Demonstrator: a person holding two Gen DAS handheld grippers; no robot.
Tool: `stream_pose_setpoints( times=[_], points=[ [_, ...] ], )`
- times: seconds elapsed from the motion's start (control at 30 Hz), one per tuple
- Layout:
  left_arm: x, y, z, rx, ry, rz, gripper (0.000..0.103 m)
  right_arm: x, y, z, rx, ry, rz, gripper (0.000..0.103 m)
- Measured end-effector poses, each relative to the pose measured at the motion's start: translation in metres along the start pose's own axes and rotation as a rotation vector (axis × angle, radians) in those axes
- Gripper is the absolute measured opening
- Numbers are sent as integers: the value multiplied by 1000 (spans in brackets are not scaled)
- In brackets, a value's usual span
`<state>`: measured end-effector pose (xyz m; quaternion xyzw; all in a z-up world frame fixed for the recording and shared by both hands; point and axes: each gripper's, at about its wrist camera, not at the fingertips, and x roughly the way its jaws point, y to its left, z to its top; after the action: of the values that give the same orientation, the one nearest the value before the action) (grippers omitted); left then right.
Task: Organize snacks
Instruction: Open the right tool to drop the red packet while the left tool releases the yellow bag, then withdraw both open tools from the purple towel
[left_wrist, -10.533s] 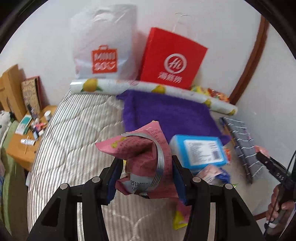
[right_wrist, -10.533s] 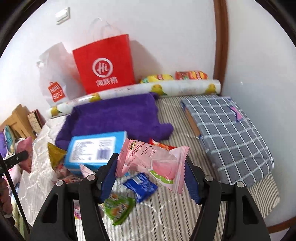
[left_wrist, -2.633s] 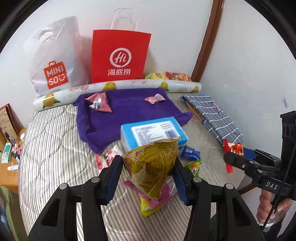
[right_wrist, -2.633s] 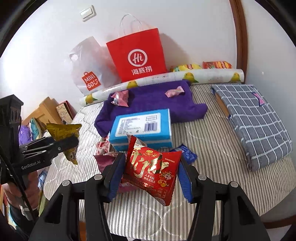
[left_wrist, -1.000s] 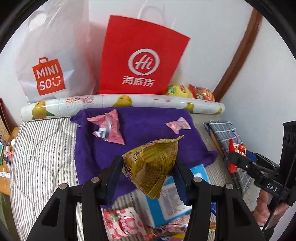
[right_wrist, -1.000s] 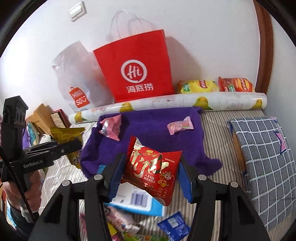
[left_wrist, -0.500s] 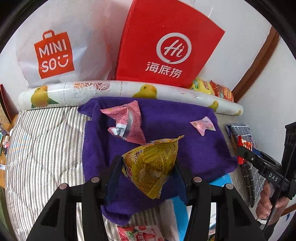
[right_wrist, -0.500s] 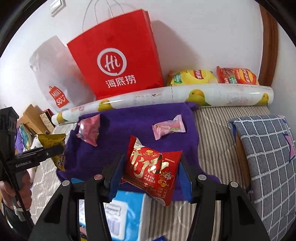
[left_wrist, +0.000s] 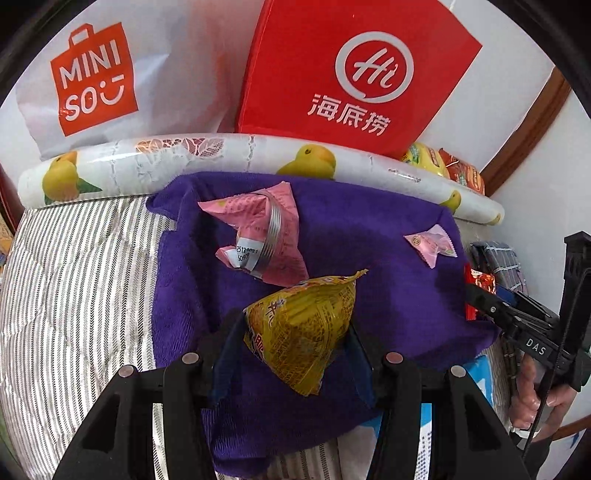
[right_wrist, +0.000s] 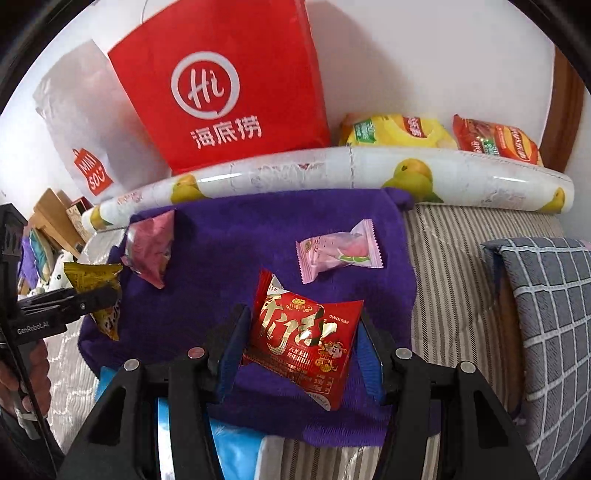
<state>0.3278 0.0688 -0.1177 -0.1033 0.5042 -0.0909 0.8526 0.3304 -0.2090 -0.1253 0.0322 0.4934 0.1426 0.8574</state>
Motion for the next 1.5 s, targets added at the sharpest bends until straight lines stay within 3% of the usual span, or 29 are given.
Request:
stream_pose_setpoints(
  times=[0.57,0.7,0.77,0.87,0.93,1.23,1.37,1.5],
  points=[
    [26,-9,3,30,46,35,51,34,0,2,-26,95,-16,58],
    [29,-10,4,25,51,31,51,32,-2,2,-17,102,-18,70],
    [29,-9,5,22,60,25,54,30,-3,3,-10,108,-6,75],
    [28,-6,4,-1,71,7,70,23,-5,4,5,94,-35,78],
    [22,-6,2,2,62,9,74,15,-4,4,8,82,-44,78],
    [-25,-9,-15,31,6,41,75,-42,-1,-13,30,3,-137,78],
    [-55,-11,-30,40,-45,41,75,-71,0,-33,52,-34,-251,79],
    [-84,-11,-49,40,-95,35,75,-96,-2,-59,82,-47,-215,81]
  ],
)
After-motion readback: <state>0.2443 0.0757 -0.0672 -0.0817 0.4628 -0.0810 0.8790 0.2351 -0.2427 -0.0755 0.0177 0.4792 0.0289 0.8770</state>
